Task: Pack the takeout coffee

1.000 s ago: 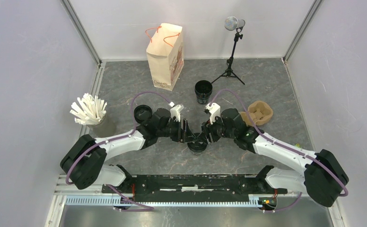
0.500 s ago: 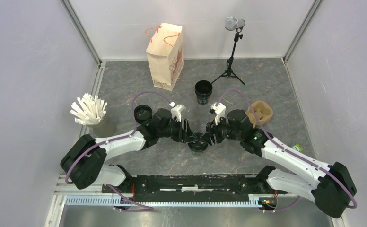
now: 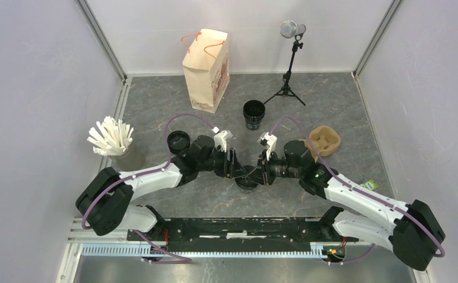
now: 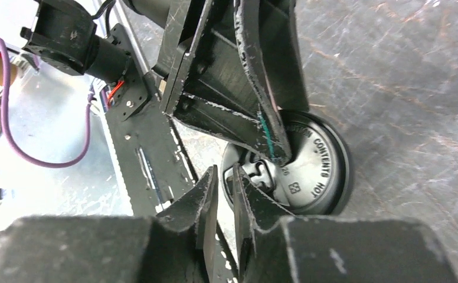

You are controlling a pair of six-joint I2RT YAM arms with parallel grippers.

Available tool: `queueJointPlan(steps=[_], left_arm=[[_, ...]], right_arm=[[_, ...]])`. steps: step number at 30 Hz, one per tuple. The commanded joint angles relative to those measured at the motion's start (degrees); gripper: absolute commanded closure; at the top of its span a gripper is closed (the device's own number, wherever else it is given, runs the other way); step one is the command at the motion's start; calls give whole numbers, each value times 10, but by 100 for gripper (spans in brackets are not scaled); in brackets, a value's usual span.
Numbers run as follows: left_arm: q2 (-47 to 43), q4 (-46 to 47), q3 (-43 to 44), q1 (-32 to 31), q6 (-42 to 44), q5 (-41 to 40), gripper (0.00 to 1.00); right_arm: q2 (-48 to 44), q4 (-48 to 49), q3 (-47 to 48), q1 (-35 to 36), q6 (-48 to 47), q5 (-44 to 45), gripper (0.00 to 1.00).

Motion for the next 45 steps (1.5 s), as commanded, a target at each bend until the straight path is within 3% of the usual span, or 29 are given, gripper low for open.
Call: queueJointPlan(steps=[1, 7, 13, 45], left_arm=[[22, -59, -9, -5, 20, -45, 36], [23, -59, -7, -5, 21, -42, 37], [26, -59, -8, -5, 21, -41, 37], [53, -38, -44, -6, 14, -62, 40]], right_arm=[[27, 63, -10, 10, 20, -44, 84], [51, 73, -15, 10, 14, -65, 93], [52, 79, -50, 10, 3, -50, 89], [64, 132, -234, 2, 3, 71, 90]])
